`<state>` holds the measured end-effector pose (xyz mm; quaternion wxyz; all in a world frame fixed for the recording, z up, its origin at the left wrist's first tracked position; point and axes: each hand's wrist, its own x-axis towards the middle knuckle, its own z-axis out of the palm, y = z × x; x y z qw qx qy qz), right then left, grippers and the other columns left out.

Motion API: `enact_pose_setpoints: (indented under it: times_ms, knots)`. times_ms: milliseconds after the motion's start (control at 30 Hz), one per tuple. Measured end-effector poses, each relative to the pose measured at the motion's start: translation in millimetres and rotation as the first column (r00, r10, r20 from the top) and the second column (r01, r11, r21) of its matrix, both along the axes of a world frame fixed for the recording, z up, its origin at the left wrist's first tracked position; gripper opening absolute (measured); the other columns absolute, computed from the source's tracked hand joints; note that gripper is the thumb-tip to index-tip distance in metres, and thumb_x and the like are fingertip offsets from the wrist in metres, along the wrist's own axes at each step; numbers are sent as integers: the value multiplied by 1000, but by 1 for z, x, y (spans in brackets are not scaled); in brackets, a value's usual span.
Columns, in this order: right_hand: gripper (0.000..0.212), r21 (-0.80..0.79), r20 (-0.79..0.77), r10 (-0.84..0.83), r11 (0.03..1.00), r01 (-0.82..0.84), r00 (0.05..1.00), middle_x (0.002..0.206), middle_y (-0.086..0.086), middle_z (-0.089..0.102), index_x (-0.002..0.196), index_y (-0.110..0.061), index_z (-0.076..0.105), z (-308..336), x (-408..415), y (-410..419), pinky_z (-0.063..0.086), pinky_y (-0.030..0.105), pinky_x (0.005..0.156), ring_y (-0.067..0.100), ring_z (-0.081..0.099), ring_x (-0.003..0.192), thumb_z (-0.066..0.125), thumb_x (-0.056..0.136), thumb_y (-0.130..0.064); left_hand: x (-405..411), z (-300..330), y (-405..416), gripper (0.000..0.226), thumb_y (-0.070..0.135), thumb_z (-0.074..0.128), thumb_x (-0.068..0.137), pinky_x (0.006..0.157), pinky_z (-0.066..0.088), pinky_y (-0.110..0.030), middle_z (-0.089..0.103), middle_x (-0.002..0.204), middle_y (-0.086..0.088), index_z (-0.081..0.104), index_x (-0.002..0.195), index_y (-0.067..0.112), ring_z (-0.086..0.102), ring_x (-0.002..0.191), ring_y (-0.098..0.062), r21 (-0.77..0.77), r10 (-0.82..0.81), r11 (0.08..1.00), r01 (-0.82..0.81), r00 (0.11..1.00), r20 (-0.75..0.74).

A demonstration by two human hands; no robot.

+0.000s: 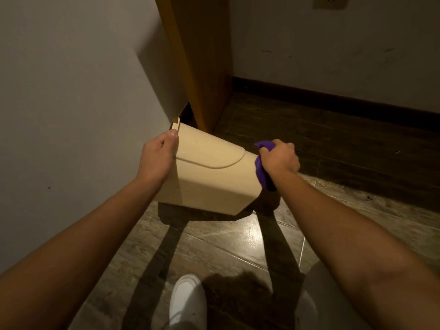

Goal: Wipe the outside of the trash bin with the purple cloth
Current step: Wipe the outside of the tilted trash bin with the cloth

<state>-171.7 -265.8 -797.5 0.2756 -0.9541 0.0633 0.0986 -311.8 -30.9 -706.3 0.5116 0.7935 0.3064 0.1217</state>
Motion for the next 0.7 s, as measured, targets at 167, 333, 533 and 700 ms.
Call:
enact_pose_setpoints:
  times_ms: [167, 333, 533, 700]
  knots:
    - [46, 190, 108, -44, 981, 23, 993, 134, 8, 54, 141, -28, 54, 23, 9, -10, 42, 32, 77, 20, 55, 97, 62, 98, -44, 4, 6, -4, 44, 44, 43, 105, 66, 41, -28, 66, 96, -16, 71, 97, 11, 57, 82, -15, 111, -54, 992, 53, 998, 12]
    - [57, 207, 219, 263, 929, -308, 940, 136, 4, 51, 149, -43, 39, 95, -1, 24, 44, 32, 77, 16, 52, 96, 61, 96, -46, 21, 19, -16, 31, 37, 42, 107, 68, 37, -25, 65, 97, 9, 70, 111, 23, 58, 90, -7, 107, -128, 986, 131, 991, -31]
    - [64, -155, 100, 690, 723, -673, 717, 141, 6, 49, 153, -52, 33, 159, -13, 77, 51, 39, 81, 29, 58, 108, 63, 97, -42, 27, 30, -21, 32, 36, 44, 104, 79, 45, -31, 71, 101, 6, 73, 116, 28, 62, 96, -13, -13, -323, 946, 323, 945, -47]
    - [58, -282, -28, 726, 654, -702, 688, 143, 8, 49, 153, -46, 38, 153, -8, 86, 51, 42, 86, 34, 56, 119, 61, 100, -41, 7, 29, 5, 40, 57, 48, 95, 80, 46, -36, 65, 115, 0, 70, 118, 32, 60, 105, -21, -55, -351, 936, 348, 906, -236]
